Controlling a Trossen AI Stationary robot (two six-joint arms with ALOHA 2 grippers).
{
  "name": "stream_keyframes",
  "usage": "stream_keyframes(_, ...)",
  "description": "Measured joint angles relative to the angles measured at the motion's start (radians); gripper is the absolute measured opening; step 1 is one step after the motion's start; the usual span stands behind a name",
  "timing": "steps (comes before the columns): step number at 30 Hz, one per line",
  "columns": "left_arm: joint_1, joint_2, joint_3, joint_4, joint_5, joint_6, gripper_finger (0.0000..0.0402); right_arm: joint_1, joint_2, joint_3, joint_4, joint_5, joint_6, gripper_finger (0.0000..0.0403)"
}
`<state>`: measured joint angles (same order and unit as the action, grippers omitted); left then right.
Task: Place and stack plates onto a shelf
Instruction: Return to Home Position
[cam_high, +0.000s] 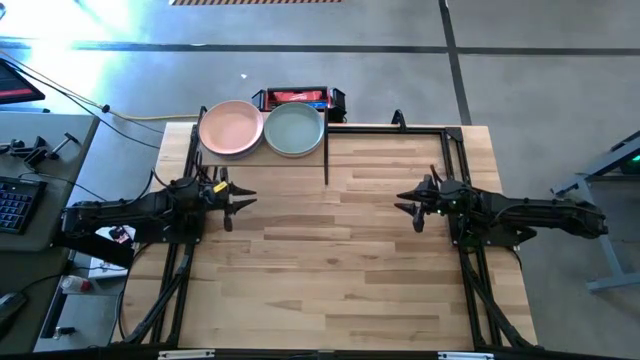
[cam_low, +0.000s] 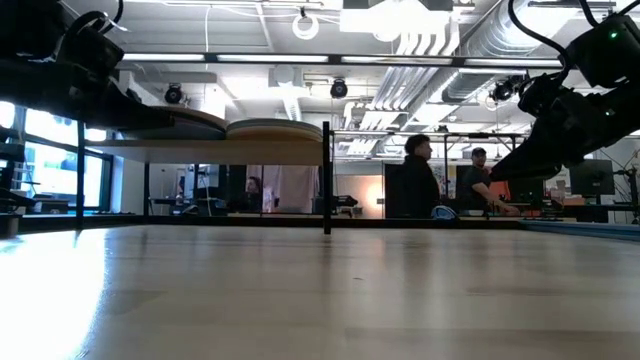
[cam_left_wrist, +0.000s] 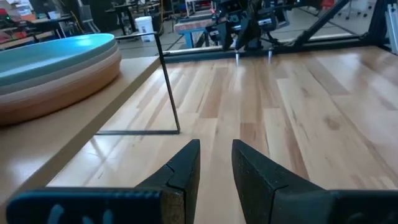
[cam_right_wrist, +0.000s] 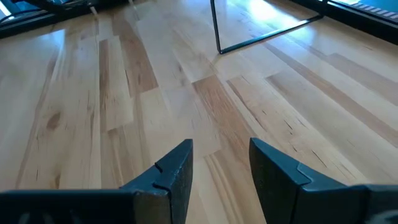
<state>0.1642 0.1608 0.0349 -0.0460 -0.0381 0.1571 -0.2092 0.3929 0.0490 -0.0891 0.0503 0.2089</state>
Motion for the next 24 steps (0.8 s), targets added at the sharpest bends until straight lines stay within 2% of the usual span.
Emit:
stream_keyframes(14,-0.001,-0.004,0.000,0.000,-0.002,-0.075,0.0083,0.000,-0.008,0.000,-0.001,0.001,0.000,0.0140)
stream_keyframes(24,-0.031,-0.132,-0.019,0.054,0.000,-0.075,0.0083,0.032,-0.188,0.000,0.000,0.002,-0.001,0.0140)
